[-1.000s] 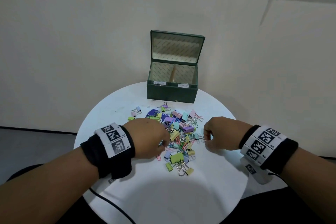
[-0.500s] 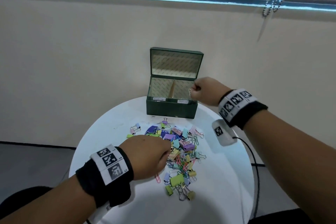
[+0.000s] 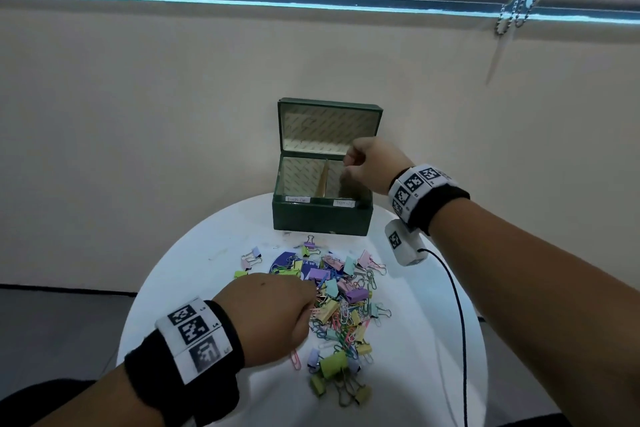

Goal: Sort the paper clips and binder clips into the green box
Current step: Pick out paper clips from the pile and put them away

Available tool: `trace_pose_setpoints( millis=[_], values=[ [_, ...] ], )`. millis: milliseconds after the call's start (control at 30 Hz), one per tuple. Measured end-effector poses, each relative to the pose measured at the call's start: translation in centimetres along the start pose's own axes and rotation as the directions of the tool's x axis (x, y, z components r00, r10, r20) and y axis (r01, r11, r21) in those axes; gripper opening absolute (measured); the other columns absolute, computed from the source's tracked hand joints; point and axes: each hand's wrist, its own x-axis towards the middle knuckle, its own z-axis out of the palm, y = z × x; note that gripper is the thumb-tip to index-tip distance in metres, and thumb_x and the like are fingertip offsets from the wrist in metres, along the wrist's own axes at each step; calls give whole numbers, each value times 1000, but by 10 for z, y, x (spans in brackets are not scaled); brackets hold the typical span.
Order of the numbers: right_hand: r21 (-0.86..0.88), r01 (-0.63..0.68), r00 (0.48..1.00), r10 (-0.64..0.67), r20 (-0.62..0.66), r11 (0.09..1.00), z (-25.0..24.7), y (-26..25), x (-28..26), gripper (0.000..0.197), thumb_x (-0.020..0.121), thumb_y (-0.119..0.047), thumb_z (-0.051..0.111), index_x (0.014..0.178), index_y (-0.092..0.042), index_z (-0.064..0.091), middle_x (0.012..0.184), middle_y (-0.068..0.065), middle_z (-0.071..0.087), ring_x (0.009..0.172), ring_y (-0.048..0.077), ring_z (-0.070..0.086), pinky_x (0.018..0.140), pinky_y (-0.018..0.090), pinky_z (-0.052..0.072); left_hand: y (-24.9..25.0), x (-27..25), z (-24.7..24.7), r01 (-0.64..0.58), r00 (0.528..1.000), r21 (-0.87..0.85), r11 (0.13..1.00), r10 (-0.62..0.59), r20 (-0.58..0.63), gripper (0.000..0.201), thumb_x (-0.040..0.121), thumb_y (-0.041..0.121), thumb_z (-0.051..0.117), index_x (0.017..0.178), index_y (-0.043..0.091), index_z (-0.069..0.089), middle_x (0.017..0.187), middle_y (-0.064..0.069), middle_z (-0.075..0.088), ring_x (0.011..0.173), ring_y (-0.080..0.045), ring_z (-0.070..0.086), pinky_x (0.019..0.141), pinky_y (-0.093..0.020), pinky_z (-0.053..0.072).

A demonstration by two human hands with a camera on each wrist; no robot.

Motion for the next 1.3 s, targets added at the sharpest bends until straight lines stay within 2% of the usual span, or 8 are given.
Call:
trace_pose_setpoints(
  millis=[133,300,467,567,733,1000,1167,1300],
  values=[
    [82,48,995,-40,-91,995,-8,15,-38,13,88,-19,73,80,-18,62,79,-5,65,71,10,59,69,22,52,-1,5,-13,70,997,12,997,-71,39,20,100,39,31,87,28,41,82,6,52,71,-17,47,66,-32,40],
    [-218,14,957,50,287,976,-2,45,-100,11,90,-34,68,94,-24,65,94,-11,61,86,12,60,80,26,51,-22,54,-56,156,987,-92,983,-159,-31,22,104,37,33,90,28,49,80,7,57,70,-12,53,66,-31,48],
    [-184,44,970,2,241,982,15,60,-123,11,91,-27,60,100,-28,67,98,-12,54,94,13,59,89,32,51,-29,138,-83,162,972,-71,984,-171,-160,20,103,29,40,102,19,57,95,-4,64,79,-20,58,73,-34,49],
    [-179,-11,969,55,242,984,23,67,-119,9,89,-28,59,96,-33,63,98,-14,52,97,15,61,91,35,52,-18,173,-81,167,983,34,985,-164,-87,24,102,21,45,114,12,64,110,-9,65,94,-27,61,73,-29,40],
    [-150,-51,966,86,243,987,30,72,-117,11,85,-27,57,82,-37,58,92,-17,58,91,15,63,88,36,54,-14,196,-71,139,990,59,988,-140,4,32,103,23,45,127,12,63,127,-10,63,110,-29,60,85,-31,44],
    [-72,-42,959,61,278,997,28,63,-128,11,80,-20,57,72,-26,62,76,-12,66,74,10,60,74,28,54,-22,134,-80,49,975,-83,995,-66,-214,18,97,34,58,106,24,70,107,2,69,93,-18,62,86,-37,52],
    [4,-38,911,33,411,999,20,53,-140,9,84,-23,71,89,-31,74,67,-12,56,62,3,50,65,20,44,-15,51,-59,-77,996,-24,997,78,43,24,92,49,59,116,44,63,102,19,58,89,0,55,81,-27,50],
    [-34,-9,911,22,412,999,29,49,-139,24,91,-20,60,95,-37,76,82,-17,63,74,8,60,74,22,47,-13,20,-25,-141,973,45,989,130,189,55,88,67,51,140,53,41,116,17,47,108,-5,43,92,-30,44]
  ],
)
